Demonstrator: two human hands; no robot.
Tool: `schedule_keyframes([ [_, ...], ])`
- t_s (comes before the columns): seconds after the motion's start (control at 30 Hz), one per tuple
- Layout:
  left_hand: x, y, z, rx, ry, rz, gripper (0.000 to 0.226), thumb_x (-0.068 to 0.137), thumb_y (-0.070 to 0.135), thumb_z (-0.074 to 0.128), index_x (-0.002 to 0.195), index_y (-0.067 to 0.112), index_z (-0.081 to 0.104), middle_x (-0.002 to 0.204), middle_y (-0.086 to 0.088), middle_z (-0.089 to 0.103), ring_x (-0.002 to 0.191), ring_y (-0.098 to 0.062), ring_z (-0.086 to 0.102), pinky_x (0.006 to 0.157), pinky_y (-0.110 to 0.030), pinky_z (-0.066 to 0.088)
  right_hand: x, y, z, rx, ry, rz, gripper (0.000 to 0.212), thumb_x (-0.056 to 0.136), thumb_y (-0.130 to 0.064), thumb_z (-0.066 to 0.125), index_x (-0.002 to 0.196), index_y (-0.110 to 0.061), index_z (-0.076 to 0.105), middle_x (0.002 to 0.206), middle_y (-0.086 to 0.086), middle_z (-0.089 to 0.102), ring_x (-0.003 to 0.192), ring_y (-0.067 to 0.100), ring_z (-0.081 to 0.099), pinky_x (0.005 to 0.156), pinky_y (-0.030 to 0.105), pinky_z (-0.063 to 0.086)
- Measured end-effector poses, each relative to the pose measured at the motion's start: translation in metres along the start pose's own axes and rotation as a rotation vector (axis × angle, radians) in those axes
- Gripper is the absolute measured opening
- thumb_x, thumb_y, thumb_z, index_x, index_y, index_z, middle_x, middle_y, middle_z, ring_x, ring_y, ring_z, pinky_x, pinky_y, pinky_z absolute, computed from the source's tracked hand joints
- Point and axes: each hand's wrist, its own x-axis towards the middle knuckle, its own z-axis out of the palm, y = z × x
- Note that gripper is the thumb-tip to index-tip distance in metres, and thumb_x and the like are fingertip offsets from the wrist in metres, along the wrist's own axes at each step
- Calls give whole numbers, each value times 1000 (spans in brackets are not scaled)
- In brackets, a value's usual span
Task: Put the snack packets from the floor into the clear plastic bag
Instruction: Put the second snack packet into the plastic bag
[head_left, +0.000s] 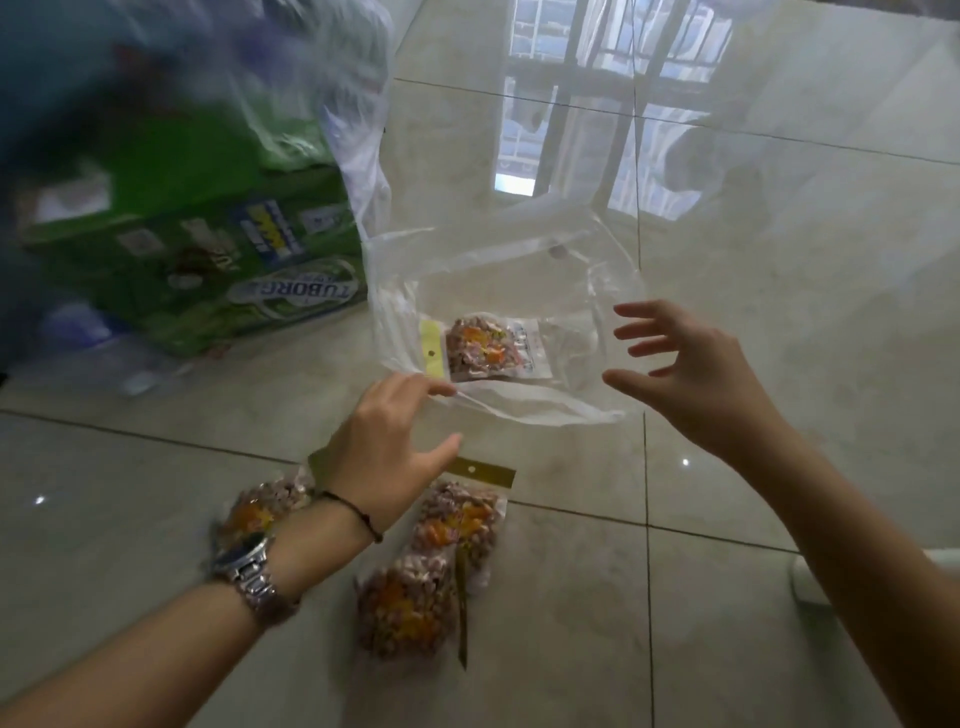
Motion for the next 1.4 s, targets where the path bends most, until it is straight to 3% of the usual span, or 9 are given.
schedule_keyframes([
  [0.17, -48, -13, 32, 35, -159, -165, 57, 69, 49, 69, 119, 30, 48, 119, 4, 53, 111, -15, 49, 91, -31, 47, -14, -7, 8, 26, -48, 6, 61, 71, -22, 75, 126, -20, 48, 113, 2, 63, 94, 12, 59, 81, 27, 52],
  [0.37, -79, -24, 71, 166, -351, -362, 105, 53, 73, 64, 139, 33, 20, 138, 0, 34, 125, -20, 35, 99, -37, 43, -23, -11, 10, 22, -74, -3, 61, 72, -22, 75, 126, -21, 48, 113, 1, 63, 95, 13, 60, 85, 33, 54],
  [0.53, -94, -29, 75, 213, -408, -305, 123, 42, 83, 60, 142, 32, 10, 147, 2, 24, 132, -19, 29, 109, -39, 33, -27, -8, 12, 13, -75, -18, 60, 72, -23, 75, 126, -22, 48, 113, 0, 63, 96, 12, 60, 85, 33, 54],
  [0.67, -110, -39, 69, 203, -428, -173, 124, 41, 84, 59, 142, 35, 6, 153, 3, 13, 139, -20, 19, 117, -43, 18, -31, -8, 15, 20, -75, -26, 61, 73, -22, 75, 128, -21, 48, 114, 1, 63, 96, 12, 60, 84, 32, 54],
  [0.87, -126, -56, 61, 263, -476, 28, 116, 48, 76, 62, 142, 35, 7, 151, 3, 21, 139, -19, 23, 115, -42, 5, -35, -12, 20, 14, -102, -44, 61, 73, -22, 75, 128, -21, 48, 113, 0, 63, 96, 12, 59, 84, 31, 54],
  [0.93, -130, -63, 61, 291, -470, 70, 111, 51, 65, 68, 141, 35, 11, 146, 0, 31, 134, -23, 32, 114, -45, 12, -35, -13, 19, 10, -101, -51, 61, 73, -22, 75, 128, -21, 48, 113, 0, 63, 95, 12, 60, 84, 31, 54],
  [1.03, -131, -68, 60, 274, -450, 77, 101, 54, 53, 70, 139, 34, 18, 136, -2, 41, 123, -24, 43, 108, -49, 34, -35, -16, 18, 8, -101, -63, 61, 73, -22, 74, 128, -20, 48, 114, 1, 63, 96, 13, 59, 84, 32, 54],
  [1.2, -129, -64, 56, 262, -433, 79, 95, 55, 58, 62, 138, 35, 21, 132, 0, 45, 120, -20, 45, 104, -41, 35, -36, -18, 16, 5, -101, -69, 61, 74, -23, 74, 128, -21, 47, 114, 1, 63, 96, 13, 59, 84, 32, 54],
  [1.4, -116, -47, 40, 207, -287, 155, 93, 55, 61, 63, 138, 34, 29, 129, 5, 47, 116, -13, 45, 98, -36, 39, -35, -17, 8, 5, -75, -59, 61, 74, -21, 74, 128, -20, 47, 116, 3, 63, 98, 15, 60, 85, 35, 55],
])
